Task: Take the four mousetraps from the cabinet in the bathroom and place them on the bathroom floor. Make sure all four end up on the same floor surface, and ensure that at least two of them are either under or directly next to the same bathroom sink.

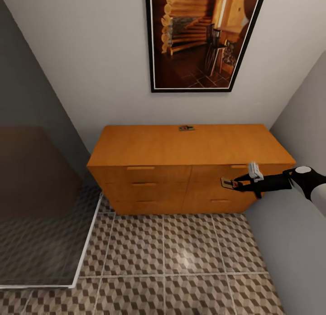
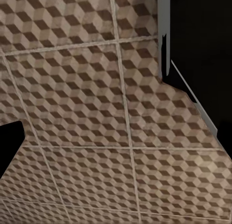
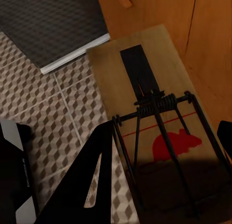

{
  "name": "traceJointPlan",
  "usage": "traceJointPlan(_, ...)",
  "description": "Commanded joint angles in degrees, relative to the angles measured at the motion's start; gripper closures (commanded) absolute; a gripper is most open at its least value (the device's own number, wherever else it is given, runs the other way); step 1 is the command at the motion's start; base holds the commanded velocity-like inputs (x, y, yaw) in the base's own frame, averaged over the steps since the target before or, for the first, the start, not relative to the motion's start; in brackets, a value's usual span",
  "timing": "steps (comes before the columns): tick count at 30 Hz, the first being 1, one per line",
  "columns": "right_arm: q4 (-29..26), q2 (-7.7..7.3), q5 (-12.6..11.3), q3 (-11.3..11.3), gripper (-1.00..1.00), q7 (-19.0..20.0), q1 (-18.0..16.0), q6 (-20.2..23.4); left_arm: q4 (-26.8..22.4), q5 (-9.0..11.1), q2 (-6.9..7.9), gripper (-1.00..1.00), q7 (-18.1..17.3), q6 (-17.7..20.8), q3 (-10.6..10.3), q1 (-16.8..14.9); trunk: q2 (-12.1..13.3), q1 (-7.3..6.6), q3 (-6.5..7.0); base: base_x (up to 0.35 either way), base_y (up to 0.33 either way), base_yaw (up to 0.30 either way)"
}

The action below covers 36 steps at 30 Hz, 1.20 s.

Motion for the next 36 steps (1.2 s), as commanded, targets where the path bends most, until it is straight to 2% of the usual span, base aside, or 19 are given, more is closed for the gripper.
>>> traceJointPlan(1,0.0,-0.01,-0.1,0.2,1.00,0.0,-0.1,-0.3,0.2,0.4,-0.02,-1.00,0.1,-0.4,-0.5,-0.1,-0.1,0.00,-0.09,-0.270,0.202,0.000)
traceJointPlan(10,0.4,0.15,-0.2,0.3,1.00,-2.0,-0.1,-0.3,0.2,0.4,-0.02,-1.00,0.1,-0.4,-0.5,-0.1,-0.1,0.00,-0.09,-0.270,0.201,0.000)
traceJointPlan(15,0.6,1.13,-0.1,0.4,1.00,-4.2,0.2,-0.5,0.2,0.4,-0.08,-1.00,0.1,-0.5,-0.5,-0.1,-0.1,0.00,-0.09,-0.246,0.117,0.000)
traceJointPlan(22,0.7,2.48,0.0,0.4,1.00,-6.0,4.9,-0.5,0.1,0.3,-0.35,-1.00,0.1,-0.6,-0.5,-0.1,-0.1,0.00,-0.09,-0.114,0.019,0.000)
traceJointPlan(24,0.7,3.27,0.0,0.4,1.00,-7.3,6.0,-0.5,0.1,0.3,-0.45,-1.00,0.1,-0.6,-0.5,-0.1,-0.1,0.00,-0.09,-0.029,0.003,0.000)
traceJointPlan(28,0.7,4.94,0.1,0.4,1.00,-12.3,10.2,-0.6,0.0,0.2,-0.52,-1.00,0.1,-0.6,-0.5,-0.1,-0.1,0.00,-0.09,-0.011,0.001,0.000)
traceJointPlan(30,0.7,6.51,0.1,0.4,1.00,-15.5,12.7,-0.6,-0.1,0.2,-0.54,-1.00,0.1,-0.7,-0.4,-0.1,-0.1,0.00,-0.09,-0.004,0.000,0.000)
traceJointPlan(32,0.7,9.05,0.8,0.4,1.00,-20.4,16.9,-0.6,-0.5,0.2,-0.56,-1.00,0.0,-0.7,-0.4,-0.1,-0.1,0.00,-0.09,-0.002,0.000,0.000)
traceJointPlan(33,0.7,9.62,1.2,0.4,1.00,-21.7,18.1,-0.6,-0.8,0.2,-0.58,-1.00,0.0,-0.7,-0.3,-0.1,-0.1,0.00,-0.09,-0.001,0.000,0.000)
traceJointPlan(36,0.7,12.26,4.2,0.4,1.00,-28.7,24.2,-0.7,-2.7,0.2,-0.62,-1.00,0.0,-0.8,-0.3,-0.1,-0.1,0.00,-0.09,0.000,0.000,0.000)
